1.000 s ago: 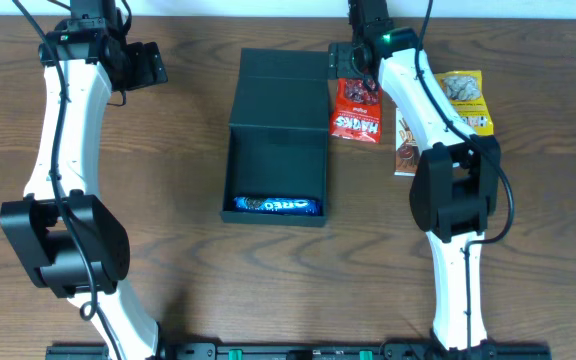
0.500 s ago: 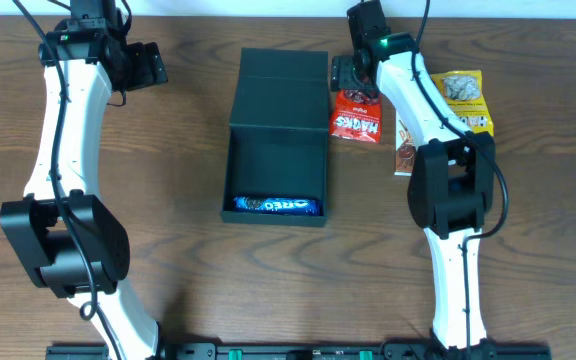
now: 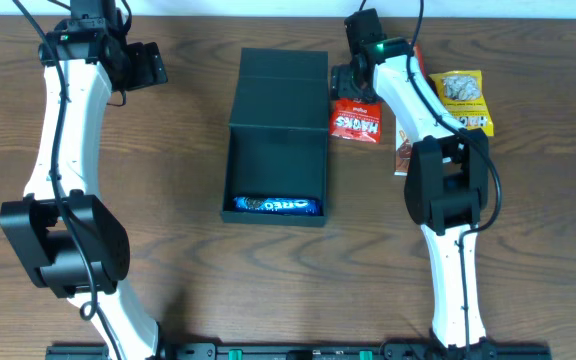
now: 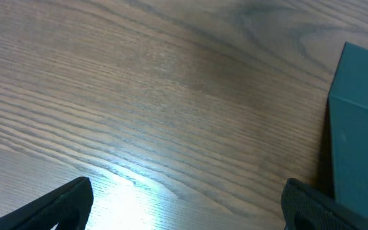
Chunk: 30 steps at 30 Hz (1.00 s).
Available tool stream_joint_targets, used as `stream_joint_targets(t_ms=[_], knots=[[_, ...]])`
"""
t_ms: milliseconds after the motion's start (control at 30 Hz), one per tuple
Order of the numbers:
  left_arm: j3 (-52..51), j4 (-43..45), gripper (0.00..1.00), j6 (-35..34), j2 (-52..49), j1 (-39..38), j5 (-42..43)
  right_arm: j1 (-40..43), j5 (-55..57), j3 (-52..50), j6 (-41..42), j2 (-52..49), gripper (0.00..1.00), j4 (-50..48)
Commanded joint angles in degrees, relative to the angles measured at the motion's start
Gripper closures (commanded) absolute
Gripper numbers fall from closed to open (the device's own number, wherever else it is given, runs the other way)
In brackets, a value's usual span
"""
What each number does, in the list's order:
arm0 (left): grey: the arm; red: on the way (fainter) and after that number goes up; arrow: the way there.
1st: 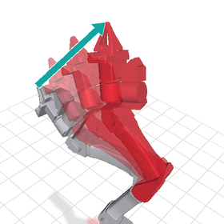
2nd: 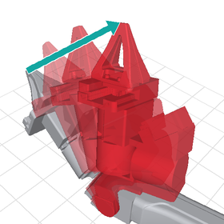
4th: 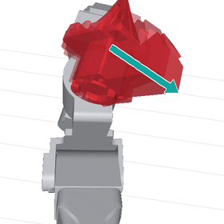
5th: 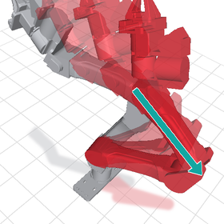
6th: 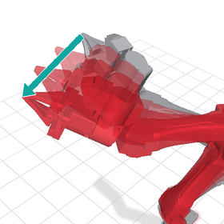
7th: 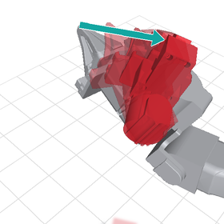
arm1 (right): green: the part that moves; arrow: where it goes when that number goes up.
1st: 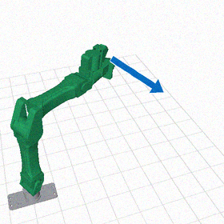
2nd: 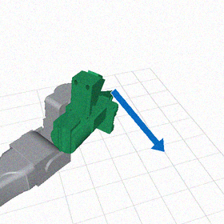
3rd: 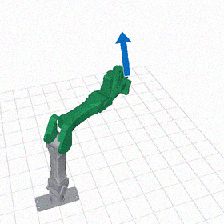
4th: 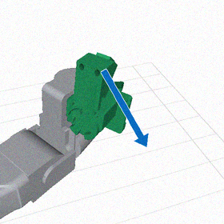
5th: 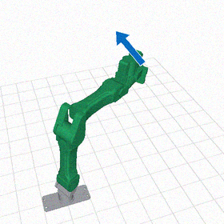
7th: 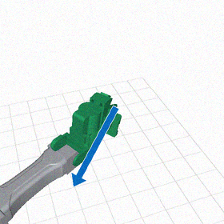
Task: Pack container
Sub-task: 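Grasp the red Hacks candy bag with the right gripper, then carry the Hacks bag left and lower it into the box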
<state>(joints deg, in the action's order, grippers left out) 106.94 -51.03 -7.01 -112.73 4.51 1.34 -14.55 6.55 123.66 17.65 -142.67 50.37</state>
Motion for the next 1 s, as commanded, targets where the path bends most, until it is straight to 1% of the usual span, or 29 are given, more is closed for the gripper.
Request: stream_joint_targets(t_ms=[0,67,100,133,200,233,333,367,400,567,733,867,967], knots=[[-0.35,-0.17,0.05,1.07,-0.52,0.37,0.20,0.33,0.68,-0.46,0.79,-1.53,0.25,0.57],[-0.35,-0.17,0.05,1.07,-0.52,0.37,0.20,0.33,0.52,-0.46,0.79,-1.84,0.48,0.87],[-0.35,-0.17,0.05,1.07,-0.52,0.37,0.20,0.33,0.52,-0.46,0.79,-1.84,0.55,1.09],[-0.35,-0.17,0.05,1.07,-0.52,0.37,0.20,0.33,0.52,-0.46,0.76,-1.84,0.59,1.18],[-0.35,-0.17,0.05,1.07,-0.52,0.37,0.20,0.26,0.55,-0.44,0.76,-1.84,0.59,1.18],[-0.35,-0.17,0.05,1.07,-0.52,0.37,0.17,0.26,0.52,-0.44,0.76,-1.81,0.61,1.18],[-0.35,-0.17,0.05,1.09,-0.52,0.37,0.17,0.26,0.52,0.20,0.76,-1.20,0.77,1.97],[-0.35,-0.17,0.05,1.07,-0.52,0.37,0.17,0.26,0.55,0.55,0.74,-0.72,0.80,2.40],[-0.35,-0.15,0.05,1.09,-0.52,0.37,0.17,0.26,0.55,0.94,0.74,-0.17,0.82,2.75],[-0.35,-0.11,0.05,1.07,-0.52,0.37,0.17,0.20,0.52,2.14,0.48,5.49,0.83,4.00],[-0.35,0.11,0.05,1.07,-0.52,0.37,0.20,-0.63,0.00,2.14,-0.11,13.00,0.91,6.12],[-0.35,0.55,0.05,1.07,-0.52,0.37,0.20,-2.99,-4.26,2.14,-0.09,17.99,0.93,8.68],[-0.35,0.52,0.05,1.07,-0.52,0.37,0.20,-5.79,-5.53,2.14,-0.09,19.47,0.93,11.26]])
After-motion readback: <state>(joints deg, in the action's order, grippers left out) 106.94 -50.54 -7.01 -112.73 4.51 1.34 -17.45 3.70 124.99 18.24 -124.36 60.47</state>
